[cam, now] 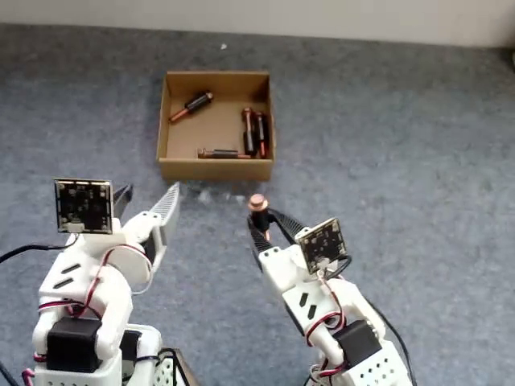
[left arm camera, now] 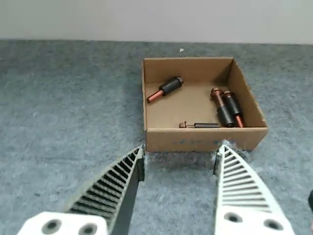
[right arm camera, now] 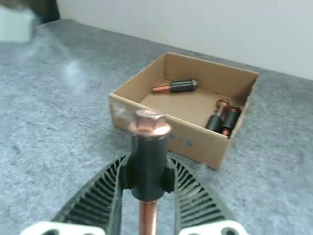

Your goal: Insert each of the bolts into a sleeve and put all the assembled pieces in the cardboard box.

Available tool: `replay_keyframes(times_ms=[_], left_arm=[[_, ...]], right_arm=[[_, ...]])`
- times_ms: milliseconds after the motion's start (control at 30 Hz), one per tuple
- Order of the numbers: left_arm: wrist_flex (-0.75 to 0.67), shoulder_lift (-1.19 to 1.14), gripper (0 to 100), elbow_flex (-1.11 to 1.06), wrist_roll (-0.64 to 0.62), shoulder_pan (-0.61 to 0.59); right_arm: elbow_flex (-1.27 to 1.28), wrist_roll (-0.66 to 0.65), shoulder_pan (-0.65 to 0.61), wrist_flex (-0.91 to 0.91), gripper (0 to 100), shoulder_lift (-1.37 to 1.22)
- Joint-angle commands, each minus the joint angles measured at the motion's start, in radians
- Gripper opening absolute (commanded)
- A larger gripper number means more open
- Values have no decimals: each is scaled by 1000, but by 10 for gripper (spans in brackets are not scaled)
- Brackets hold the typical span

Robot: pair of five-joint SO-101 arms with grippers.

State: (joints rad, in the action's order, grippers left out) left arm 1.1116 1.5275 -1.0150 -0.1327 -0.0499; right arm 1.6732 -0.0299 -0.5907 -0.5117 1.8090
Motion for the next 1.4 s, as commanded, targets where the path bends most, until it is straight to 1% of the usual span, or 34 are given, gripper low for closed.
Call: replay_keyframes(times_ms=[0,33,100,200,367,533,667,800,867,933,1167,1367], left_arm=[[37,1,249,-27,-2,-110],[37,1,249,-58,8,-136],[35,1,249,-127,69,-174],[12,1,249,-222,144,-193],[-48,1,249,-374,235,-220],[-103,1,249,-478,276,-257],[-114,1,249,-522,310,-249],[-114,1,249,-527,310,-249],[-114,1,249,-530,310,-249],[-114,1,249,-530,310,-249],[-114,1,249,-535,310,-254],[-114,1,249,-535,310,-255]], right_arm=[[117,-5,70,7,5,27],[117,-5,82,7,5,27],[117,-5,97,7,5,27],[117,-5,111,7,5,25],[114,-5,117,5,5,25],[102,-5,186,4,5,22],[7,-11,189,4,5,18],[-125,-14,177,5,5,-15],[-194,-14,154,7,5,-107],[-286,-14,128,31,5,-251],[-601,-6,117,318,5,-869],[-874,-6,117,495,5,-1337]])
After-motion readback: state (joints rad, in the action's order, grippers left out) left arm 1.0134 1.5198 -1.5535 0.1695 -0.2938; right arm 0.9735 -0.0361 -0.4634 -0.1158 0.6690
